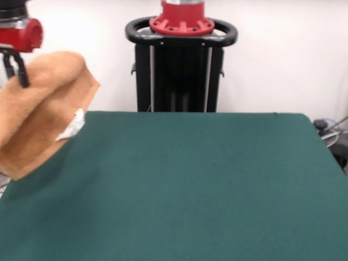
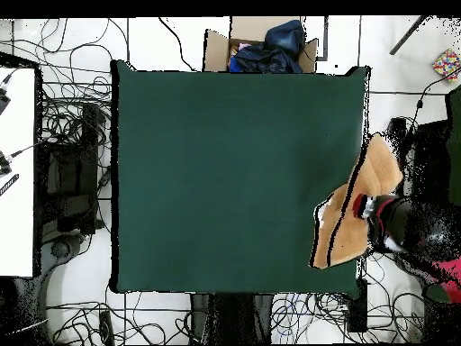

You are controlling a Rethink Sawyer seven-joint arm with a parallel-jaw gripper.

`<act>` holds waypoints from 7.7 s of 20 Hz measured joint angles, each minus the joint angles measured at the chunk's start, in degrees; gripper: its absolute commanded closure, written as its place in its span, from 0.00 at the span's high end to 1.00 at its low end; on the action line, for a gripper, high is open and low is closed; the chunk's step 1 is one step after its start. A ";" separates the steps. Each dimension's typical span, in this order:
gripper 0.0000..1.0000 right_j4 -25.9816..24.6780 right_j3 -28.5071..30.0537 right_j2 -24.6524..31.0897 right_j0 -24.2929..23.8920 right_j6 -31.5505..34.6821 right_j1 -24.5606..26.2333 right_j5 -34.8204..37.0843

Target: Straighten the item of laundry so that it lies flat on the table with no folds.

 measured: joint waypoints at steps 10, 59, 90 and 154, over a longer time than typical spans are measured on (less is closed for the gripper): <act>0.00 -0.60 10.17 0.09 -0.14 0.00 -0.41 -6.84; 0.00 -9.56 0.68 9.37 -13.42 -0.05 -3.33 5.73; 0.00 -21.31 13.01 9.59 -8.25 -0.05 12.01 -20.86; 1.00 -17.01 -2.09 6.16 2.48 -0.04 17.45 -9.14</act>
